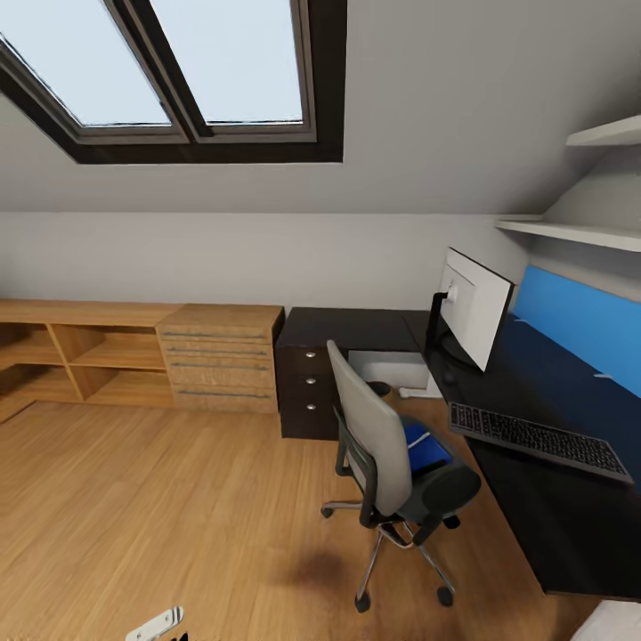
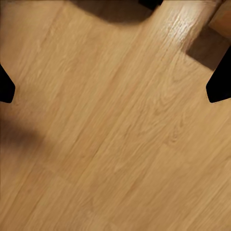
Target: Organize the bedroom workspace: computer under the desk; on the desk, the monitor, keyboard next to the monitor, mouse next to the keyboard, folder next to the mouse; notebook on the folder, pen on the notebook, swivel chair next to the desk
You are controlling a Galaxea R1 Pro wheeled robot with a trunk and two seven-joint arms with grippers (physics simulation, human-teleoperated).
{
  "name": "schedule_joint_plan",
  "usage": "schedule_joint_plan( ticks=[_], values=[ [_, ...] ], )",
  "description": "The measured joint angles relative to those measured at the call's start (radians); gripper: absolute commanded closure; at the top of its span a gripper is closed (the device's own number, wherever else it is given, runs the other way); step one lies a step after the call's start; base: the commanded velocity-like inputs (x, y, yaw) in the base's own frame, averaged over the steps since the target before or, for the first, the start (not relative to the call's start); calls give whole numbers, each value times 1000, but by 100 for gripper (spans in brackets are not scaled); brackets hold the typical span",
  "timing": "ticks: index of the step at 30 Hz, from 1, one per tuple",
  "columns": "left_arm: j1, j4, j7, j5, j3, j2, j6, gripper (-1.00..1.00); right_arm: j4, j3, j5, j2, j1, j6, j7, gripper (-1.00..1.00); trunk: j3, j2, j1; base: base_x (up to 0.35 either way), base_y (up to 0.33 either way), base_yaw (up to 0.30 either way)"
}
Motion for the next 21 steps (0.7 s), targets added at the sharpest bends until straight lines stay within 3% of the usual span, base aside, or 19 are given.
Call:
schedule_joint_plan(
  ticks=[7,15,21],
  values=[
    [0,1,-1,0,0,-1,0,-100,0,0,1,0,0,0,0,-100,-22,-49,26,-49,0,-3],
    [0,2,-1,0,-2,-4,0,-100,-2,0,1,-2,0,0,0,-100,-47,-105,57,-2,0,-170],
    [0,1,1,0,-2,-4,0,-100,1,1,3,2,0,-20,0,-100,-66,-147,80,0,0,-20]
  ],
)
